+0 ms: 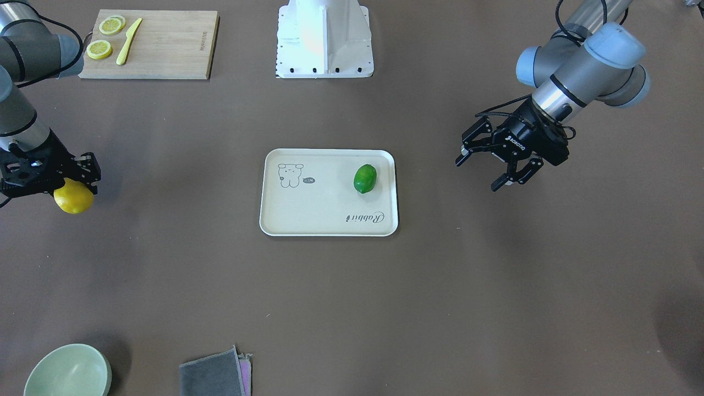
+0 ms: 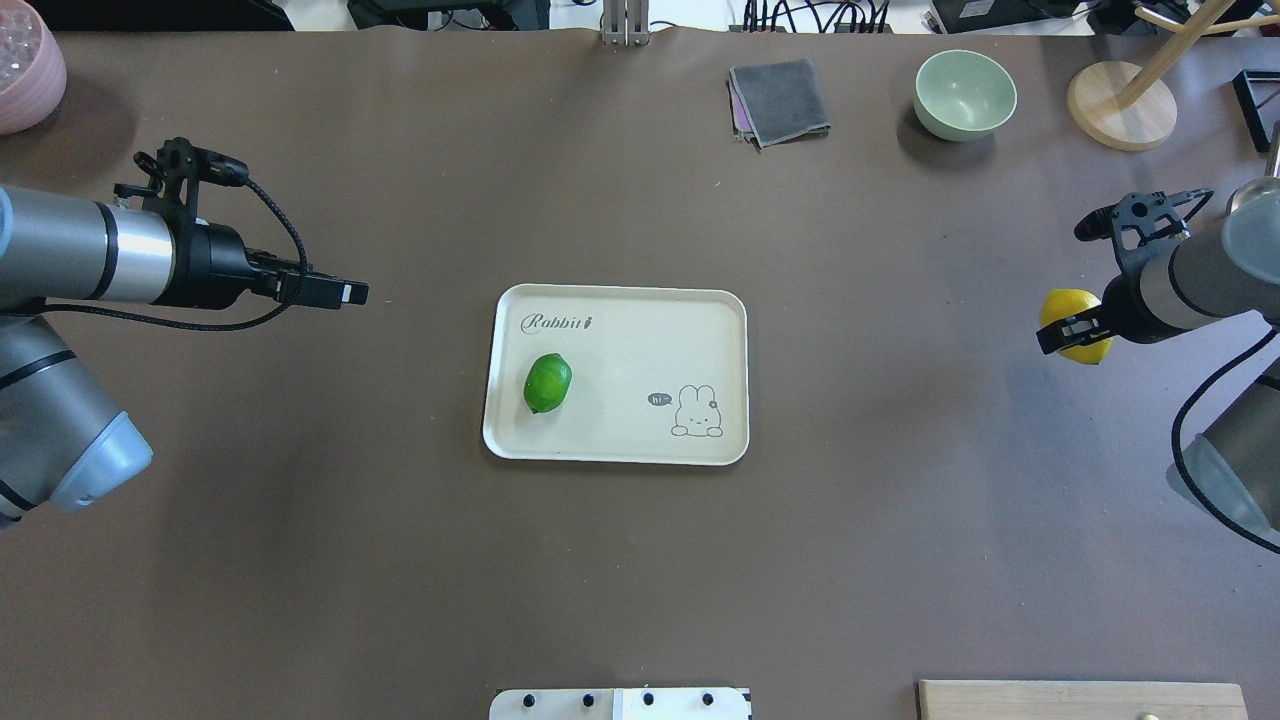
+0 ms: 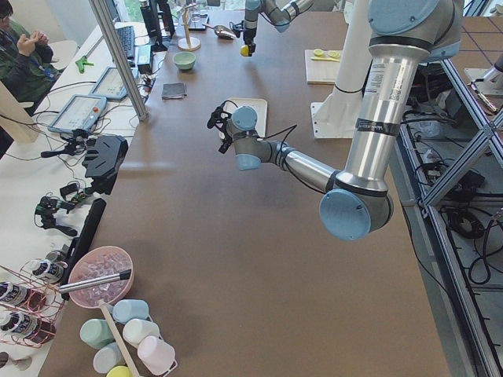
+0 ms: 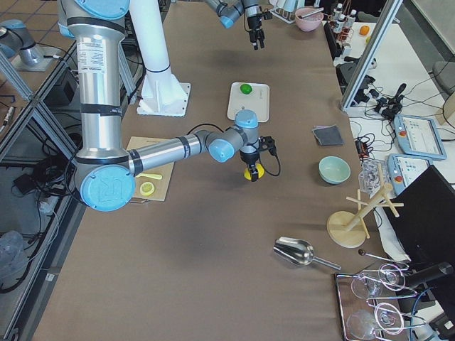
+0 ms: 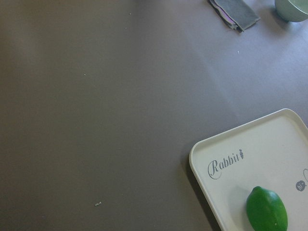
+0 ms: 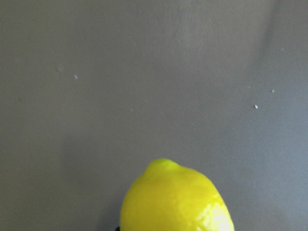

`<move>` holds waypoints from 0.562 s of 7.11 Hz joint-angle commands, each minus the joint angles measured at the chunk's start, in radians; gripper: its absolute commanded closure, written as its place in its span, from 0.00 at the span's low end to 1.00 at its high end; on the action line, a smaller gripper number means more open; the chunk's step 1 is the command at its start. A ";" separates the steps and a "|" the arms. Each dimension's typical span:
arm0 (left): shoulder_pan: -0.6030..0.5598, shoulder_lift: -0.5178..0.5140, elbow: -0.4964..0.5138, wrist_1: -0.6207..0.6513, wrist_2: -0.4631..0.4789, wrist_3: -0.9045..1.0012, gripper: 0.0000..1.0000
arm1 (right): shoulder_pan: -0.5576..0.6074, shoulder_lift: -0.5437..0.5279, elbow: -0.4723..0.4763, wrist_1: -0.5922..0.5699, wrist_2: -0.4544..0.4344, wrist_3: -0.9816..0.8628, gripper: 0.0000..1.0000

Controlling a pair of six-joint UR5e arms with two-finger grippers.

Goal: Place all lemons on tray

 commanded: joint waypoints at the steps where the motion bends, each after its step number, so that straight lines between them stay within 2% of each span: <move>1: 0.001 -0.005 0.000 0.000 0.001 -0.002 0.02 | -0.156 0.133 0.023 -0.009 -0.119 0.457 1.00; 2: 0.001 -0.007 0.000 0.000 0.001 -0.004 0.02 | -0.247 0.226 0.017 -0.064 -0.209 0.634 1.00; 4: 0.003 -0.008 0.002 0.000 0.001 -0.004 0.02 | -0.307 0.429 -0.001 -0.272 -0.242 0.677 1.00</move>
